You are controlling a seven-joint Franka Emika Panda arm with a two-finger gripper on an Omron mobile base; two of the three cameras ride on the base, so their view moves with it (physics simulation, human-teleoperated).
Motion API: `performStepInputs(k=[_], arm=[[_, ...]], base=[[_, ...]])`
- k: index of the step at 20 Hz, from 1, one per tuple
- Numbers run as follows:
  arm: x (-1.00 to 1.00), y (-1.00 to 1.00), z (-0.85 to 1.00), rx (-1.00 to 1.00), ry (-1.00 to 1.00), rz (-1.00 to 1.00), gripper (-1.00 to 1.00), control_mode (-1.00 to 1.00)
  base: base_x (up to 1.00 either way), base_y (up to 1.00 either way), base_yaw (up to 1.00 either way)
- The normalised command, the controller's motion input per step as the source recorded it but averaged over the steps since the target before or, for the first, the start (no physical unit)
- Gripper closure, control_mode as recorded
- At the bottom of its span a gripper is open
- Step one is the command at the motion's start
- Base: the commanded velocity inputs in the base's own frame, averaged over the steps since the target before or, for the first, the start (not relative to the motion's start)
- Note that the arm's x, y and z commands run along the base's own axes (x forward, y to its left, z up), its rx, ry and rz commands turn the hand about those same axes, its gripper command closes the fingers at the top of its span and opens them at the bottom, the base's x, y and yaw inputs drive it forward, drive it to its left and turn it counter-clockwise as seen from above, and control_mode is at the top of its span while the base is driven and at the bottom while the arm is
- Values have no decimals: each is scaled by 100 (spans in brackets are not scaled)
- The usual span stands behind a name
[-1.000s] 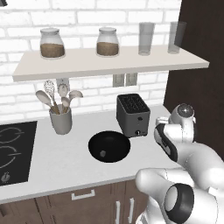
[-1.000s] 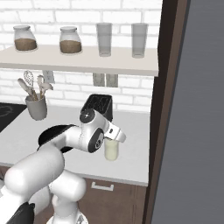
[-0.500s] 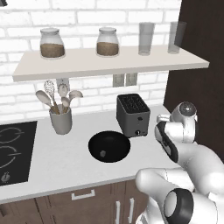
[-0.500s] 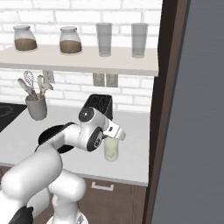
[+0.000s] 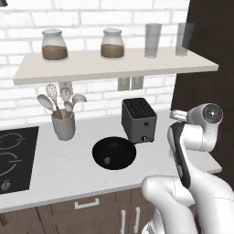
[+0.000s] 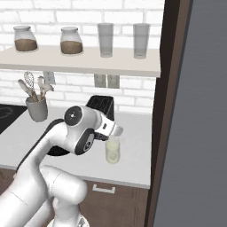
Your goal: Grab a lemon wedge from the fridge and one ice cube from the ice bowl, and put them in the glass of lemonade.
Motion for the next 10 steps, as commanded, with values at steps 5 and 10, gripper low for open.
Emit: performStepInputs(k=[5, 10], arm=[[-100, 73, 40, 2, 14, 12, -100, -100], [-67, 84, 15, 3, 34, 21, -100, -100]], base=[[0, 0, 0], [0, 0, 0]])
